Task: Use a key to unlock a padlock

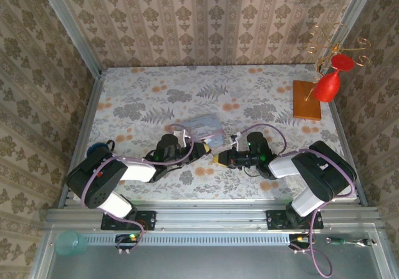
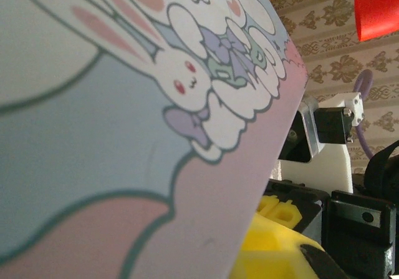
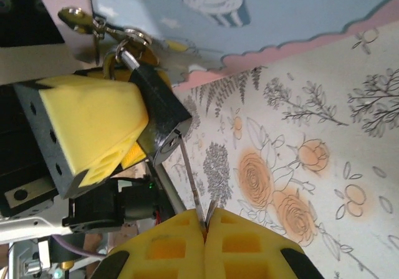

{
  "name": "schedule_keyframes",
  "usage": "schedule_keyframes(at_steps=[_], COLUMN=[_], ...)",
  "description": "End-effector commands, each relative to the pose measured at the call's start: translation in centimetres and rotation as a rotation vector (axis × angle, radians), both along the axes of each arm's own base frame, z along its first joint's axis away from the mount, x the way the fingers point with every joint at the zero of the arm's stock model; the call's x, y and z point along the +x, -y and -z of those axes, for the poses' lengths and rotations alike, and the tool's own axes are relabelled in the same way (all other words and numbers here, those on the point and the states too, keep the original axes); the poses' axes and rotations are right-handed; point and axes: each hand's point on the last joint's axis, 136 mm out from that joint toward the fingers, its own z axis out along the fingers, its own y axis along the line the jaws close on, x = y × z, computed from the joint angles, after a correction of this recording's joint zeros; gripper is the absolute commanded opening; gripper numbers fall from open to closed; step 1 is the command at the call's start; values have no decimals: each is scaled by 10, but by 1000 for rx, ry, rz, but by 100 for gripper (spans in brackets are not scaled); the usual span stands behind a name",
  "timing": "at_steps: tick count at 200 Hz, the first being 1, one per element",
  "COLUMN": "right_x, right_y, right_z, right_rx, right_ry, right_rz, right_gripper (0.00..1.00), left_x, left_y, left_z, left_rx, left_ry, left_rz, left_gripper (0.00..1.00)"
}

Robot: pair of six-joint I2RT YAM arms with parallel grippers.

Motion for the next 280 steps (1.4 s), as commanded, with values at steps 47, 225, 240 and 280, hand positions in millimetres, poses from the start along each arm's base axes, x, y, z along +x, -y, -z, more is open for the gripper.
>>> schedule_keyframes(at_steps=[47,225,240,280], right_x=[-5,12,14,18], right_y=[0,15,17,20], right_z=[-22,-21,-21,-22], right_rx=[88,147,147,150], right_ry=[28,4,4,4], right_rz=[-49,4,13,33], right_gripper=[0,0,0,0], left_x=[-5,-16,-17,-17], left_y=[11,28,29,30], left_z=[-23,-47,-47,-45], left_rx=[-113,-206,-205,-205], left_ry=[35,57,59,55], left_rz=[39,102,110,108], left_gripper=[10,9,9,9])
